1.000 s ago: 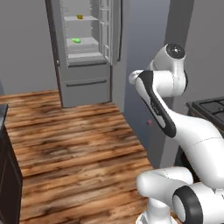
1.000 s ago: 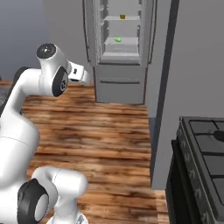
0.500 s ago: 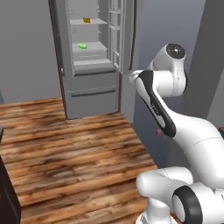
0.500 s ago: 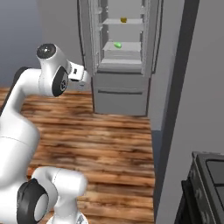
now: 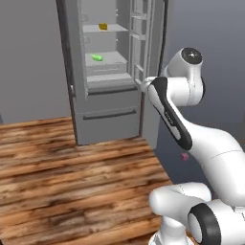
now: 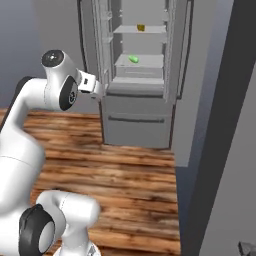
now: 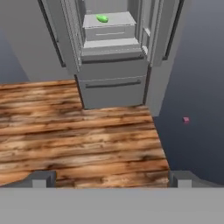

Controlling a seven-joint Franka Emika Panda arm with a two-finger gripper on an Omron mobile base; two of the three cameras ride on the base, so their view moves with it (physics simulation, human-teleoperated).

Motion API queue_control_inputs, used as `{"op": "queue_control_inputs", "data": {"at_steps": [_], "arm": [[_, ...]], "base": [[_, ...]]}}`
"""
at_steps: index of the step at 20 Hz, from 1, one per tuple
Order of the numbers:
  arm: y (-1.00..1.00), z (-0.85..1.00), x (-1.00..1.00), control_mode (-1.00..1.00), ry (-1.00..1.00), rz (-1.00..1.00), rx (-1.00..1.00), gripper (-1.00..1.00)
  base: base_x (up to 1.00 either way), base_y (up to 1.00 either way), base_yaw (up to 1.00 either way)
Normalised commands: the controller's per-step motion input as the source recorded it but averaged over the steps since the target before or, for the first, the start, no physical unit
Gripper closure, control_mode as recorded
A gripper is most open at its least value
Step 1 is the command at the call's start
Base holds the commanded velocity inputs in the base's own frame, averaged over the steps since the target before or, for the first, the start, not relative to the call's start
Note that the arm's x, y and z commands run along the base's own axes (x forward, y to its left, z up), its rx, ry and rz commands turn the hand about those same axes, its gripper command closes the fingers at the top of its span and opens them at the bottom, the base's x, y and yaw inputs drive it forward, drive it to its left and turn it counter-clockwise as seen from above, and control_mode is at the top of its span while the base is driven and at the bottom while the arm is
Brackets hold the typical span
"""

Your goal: Take the cheese, shrimp, and corn from the fridge and place them on the plate on the dining counter to create an appetizer plate.

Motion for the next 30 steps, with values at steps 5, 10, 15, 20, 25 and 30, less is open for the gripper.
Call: {"op": "queue_control_inputs", "data": {"at_steps": [5,10,15,20,25,30], "arm": [[0.00,0.00,0.00,1.00,0.00,0.00,0.00,-1.00],[0.00,0.00,0.00,1.00,0.00,0.00,0.00,-1.00],[0.00,0.00,0.00,1.00,0.00,0.00,0.00,-1.00],[0.00,0.00,0.00,1.00,0.00,0.00,0.00,-1.00],[0.00,0.00,0.00,1.00,0.00,0.00,0.00,-1.00],[0.00,0.00,0.00,1.00,0.00,0.00,0.00,-1.00]], "base": [[1.00,-0.37,0.04],[1.00,-0.52,0.05],[1.00,-0.27,0.04],[1.00,0.00,0.00],[1.00,0.00,0.00],[1.00,0.00,0.00]]}}
